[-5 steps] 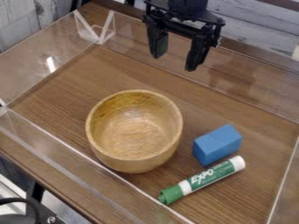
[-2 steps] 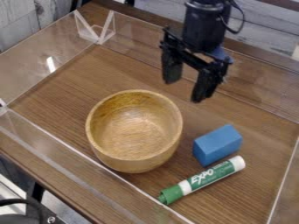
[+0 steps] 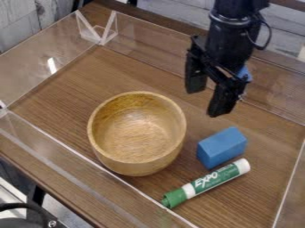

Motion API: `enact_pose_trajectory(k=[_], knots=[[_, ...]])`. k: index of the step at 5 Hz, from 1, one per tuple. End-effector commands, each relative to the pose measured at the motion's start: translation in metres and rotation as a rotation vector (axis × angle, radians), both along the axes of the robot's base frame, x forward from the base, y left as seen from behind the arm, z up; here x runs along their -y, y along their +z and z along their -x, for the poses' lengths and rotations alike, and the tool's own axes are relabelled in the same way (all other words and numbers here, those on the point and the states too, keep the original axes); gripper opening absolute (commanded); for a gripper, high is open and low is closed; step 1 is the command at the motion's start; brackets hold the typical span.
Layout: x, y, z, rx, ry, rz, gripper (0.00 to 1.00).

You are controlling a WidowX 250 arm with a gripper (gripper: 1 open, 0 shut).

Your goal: Put the blue block in the brown bowl

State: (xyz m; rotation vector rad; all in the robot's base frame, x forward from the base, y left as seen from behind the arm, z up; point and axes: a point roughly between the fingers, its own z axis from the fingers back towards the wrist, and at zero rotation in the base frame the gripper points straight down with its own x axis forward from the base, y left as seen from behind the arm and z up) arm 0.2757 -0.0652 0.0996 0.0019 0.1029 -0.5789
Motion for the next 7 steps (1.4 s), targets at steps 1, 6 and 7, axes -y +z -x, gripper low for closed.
enact_pose_trajectory(k=[1,6,7], knots=[[0.007,0.008,-0.006,0.049,-0.083,0.012,1.0],[0.037,-0.038,-0.016,0.108,-0.195,0.031,1.0],[0.037,-0.043,-0.021,0.133,-0.184,0.035,1.0]])
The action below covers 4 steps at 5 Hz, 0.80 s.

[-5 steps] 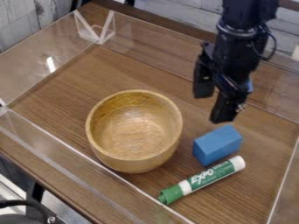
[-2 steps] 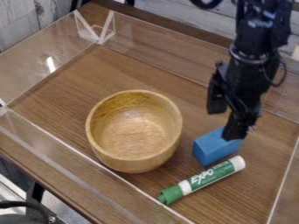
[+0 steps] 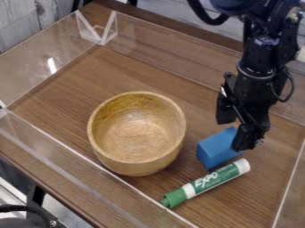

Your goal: Put the blue block in the brown bowl

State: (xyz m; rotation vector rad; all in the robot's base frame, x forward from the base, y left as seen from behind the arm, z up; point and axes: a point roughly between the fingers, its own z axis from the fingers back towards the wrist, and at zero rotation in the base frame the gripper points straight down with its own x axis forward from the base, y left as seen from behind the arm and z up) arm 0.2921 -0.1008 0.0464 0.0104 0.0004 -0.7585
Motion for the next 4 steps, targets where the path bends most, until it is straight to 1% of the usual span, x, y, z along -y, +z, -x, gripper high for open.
enact_pose_trajectory(k=[1,4], knots=[[0.0002,0.0085,-0.0056,0.051,0.01,0.02,1.0],[-0.0056,0.0117,-0.0092,0.084,0.063,0.042,1.0]])
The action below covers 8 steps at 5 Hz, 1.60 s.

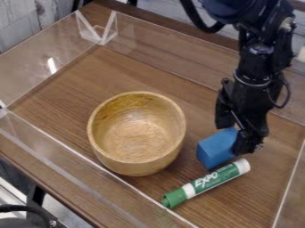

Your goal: Put the blue block in the brown bowl

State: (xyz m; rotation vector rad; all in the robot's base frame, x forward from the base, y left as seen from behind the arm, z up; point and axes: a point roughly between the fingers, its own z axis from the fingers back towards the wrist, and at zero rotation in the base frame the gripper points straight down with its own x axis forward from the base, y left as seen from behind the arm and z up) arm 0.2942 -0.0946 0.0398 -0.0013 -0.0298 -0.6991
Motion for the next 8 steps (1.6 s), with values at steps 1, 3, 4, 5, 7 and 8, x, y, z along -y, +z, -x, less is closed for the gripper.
enact_pose_trajectory(k=[1,3,4,5,7,8], knots=[[-0.001,0.021,-0.008,0.07,0.022,0.021,1.0],[-0.004,0.025,-0.01,0.089,0.054,0.026,1.0],[-0.005,0.024,-0.012,0.098,0.065,0.031,1.0],[-0.007,0.022,-0.012,0.096,0.065,0.03,0.0],[-0.011,0.032,-0.011,0.089,0.063,0.015,0.0],[-0.014,0.04,-0.01,0.087,0.064,0.005,0.0]])
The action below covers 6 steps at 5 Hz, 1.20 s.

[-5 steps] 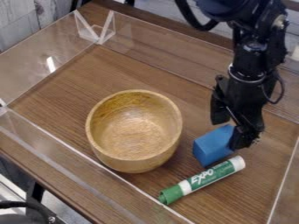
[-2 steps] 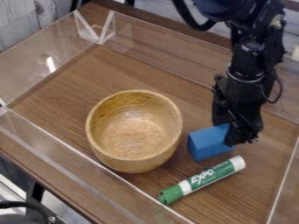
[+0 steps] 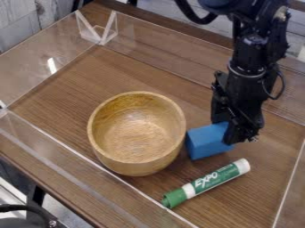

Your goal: Put the blue block in the brown bowl

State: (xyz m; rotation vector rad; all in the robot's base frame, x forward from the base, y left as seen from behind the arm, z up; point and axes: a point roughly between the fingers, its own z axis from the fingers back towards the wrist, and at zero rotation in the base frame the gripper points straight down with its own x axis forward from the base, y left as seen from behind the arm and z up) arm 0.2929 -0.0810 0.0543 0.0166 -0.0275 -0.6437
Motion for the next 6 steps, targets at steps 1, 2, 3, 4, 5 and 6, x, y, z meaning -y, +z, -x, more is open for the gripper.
enact_pose_trajectory(k=[1,2,3,4,5,6], knots=[[-0.004,0.036,-0.011,0.086,0.013,0.008,0.0],[-0.012,0.055,-0.009,0.107,0.031,-0.012,0.0],[-0.027,0.082,-0.006,0.14,0.099,-0.04,0.0],[-0.057,0.098,-0.002,0.162,0.196,-0.065,0.0],[-0.073,0.116,0.001,0.22,0.261,-0.078,0.0],[-0.059,0.112,-0.005,0.256,0.295,-0.078,0.0]])
